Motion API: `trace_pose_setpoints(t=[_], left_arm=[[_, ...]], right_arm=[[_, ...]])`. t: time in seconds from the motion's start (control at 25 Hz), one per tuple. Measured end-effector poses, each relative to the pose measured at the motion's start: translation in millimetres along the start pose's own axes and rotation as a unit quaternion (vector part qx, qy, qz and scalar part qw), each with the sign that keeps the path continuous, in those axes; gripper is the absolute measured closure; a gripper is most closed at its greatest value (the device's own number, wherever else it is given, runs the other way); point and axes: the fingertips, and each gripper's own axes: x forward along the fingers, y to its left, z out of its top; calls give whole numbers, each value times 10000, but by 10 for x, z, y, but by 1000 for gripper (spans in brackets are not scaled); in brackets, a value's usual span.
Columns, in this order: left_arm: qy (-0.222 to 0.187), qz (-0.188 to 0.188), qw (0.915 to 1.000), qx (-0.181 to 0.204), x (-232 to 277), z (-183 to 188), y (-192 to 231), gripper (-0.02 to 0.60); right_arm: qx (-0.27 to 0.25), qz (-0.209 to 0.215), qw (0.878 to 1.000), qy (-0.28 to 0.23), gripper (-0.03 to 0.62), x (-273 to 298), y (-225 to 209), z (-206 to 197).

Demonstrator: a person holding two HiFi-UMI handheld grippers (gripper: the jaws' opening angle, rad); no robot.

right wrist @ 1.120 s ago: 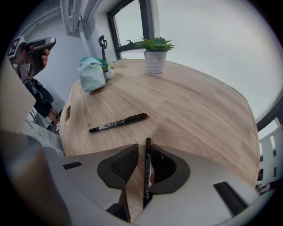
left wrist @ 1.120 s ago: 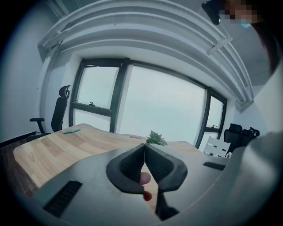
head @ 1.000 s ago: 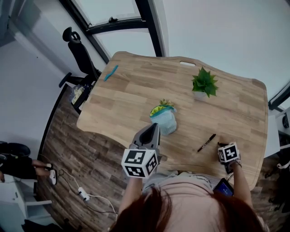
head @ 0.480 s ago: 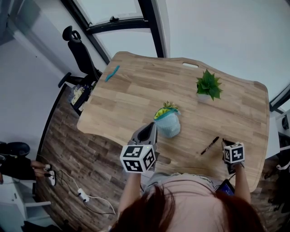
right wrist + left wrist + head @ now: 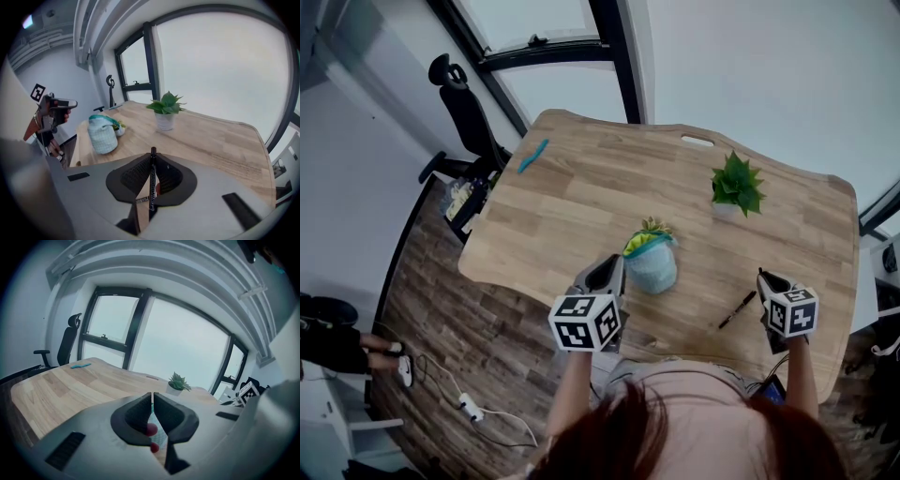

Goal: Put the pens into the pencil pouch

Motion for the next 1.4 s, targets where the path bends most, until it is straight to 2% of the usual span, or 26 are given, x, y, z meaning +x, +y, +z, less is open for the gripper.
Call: trace_pose_setpoints(t=[0.32, 0.4, 0.68, 0.92, 1.08, 1.4], left_arm=[[151, 89, 9995, -259, 99, -95, 158, 574], [196, 83, 9991, -362, 114, -121, 194, 535], [373, -1, 9980, -510, 181, -185, 249, 523], [548, -34, 9959, -720, 237, -252, 324, 509], [666, -119, 9941, -848, 291, -290, 357, 504], [988, -344, 9903, -918, 448, -351, 359, 505]], right_arm=[[162, 609, 9937, -927, 562, -63, 366, 616], [242, 761, 9899, -1172, 562, -74, 461, 781], [623, 1214, 9730, -1861, 562, -39, 700, 1260], [1134, 1493, 9501, -2492, 562, -21, 837, 1611], [1232, 1604, 9402, -2741, 562, 32, 971, 1776], [1184, 1810, 9295, -2987, 563, 209, 1228, 2028]])
